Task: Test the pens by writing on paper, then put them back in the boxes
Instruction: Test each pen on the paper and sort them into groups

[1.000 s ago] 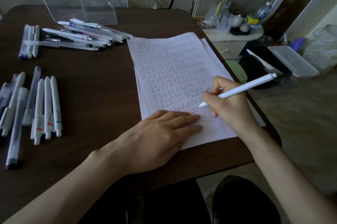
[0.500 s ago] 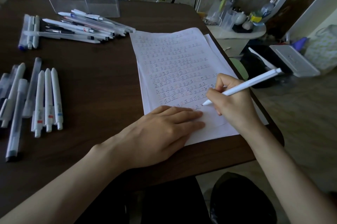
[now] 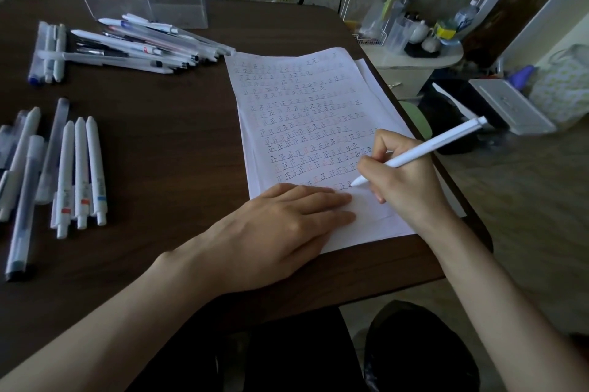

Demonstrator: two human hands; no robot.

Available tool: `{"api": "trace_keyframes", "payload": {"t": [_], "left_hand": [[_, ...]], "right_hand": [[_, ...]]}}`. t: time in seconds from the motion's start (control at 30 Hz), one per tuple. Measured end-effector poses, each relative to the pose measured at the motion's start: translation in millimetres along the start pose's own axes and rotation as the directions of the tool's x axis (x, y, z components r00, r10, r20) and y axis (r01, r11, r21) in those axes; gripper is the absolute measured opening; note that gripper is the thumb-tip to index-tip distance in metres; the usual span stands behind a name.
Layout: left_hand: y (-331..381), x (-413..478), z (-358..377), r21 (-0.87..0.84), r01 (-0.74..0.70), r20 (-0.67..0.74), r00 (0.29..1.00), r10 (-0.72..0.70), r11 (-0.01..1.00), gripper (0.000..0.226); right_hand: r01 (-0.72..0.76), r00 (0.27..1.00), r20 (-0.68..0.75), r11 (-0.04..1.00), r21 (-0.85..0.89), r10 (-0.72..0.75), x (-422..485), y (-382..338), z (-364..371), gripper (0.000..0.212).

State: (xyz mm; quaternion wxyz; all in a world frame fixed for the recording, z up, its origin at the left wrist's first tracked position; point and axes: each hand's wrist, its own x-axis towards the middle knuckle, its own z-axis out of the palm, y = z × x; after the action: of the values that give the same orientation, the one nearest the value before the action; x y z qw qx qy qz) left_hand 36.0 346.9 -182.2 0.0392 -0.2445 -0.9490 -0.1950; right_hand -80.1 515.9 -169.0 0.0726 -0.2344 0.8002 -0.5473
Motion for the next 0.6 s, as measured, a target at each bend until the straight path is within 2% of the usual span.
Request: {"api": "trace_keyframes", "payload": {"t": [0.23,0.33,0.47,0.53,0.6], "left_hand": [[-0.1,-0.2,0.2,-0.018,-0.007,-0.016,1.000,0.006,1.000,0.046],[-0.1,-0.3,-0.7,-0.023,-0.013,-0.052,0.999,0.012,1.000,0.043],[-0.6,-2.0,-5.4,-0.126,0.077,-0.168,0.981,-0.098,0.989,0.045],[-0.3,-3.3,-8.1,-0.218,0.106,-0.160,0.977,-0.143,0.970,0.053],[0.4,-2.9,-8.5,-0.228,0.083,-0.132,0.984,-0.115,0.970,0.060]], "right_hand": [[0.013,1.000,-0.024,1.000,-0.015,-0.013,-0.2,-1.8,-0.6,0.028],[0.067,0.998,-0.012,0.996,0.058,-0.067,-0.2,-1.9,-0.3,0.028],[0.119,0.993,-0.008,0.993,0.011,-0.119,0.8,1.2,2.2,0.015],[0.131,0.991,0.027,0.991,-0.042,-0.129,1.7,3.0,0.6,0.024],[0.122,0.991,0.062,0.991,-0.049,-0.119,1.7,1.6,-1.2,0.035]]}}
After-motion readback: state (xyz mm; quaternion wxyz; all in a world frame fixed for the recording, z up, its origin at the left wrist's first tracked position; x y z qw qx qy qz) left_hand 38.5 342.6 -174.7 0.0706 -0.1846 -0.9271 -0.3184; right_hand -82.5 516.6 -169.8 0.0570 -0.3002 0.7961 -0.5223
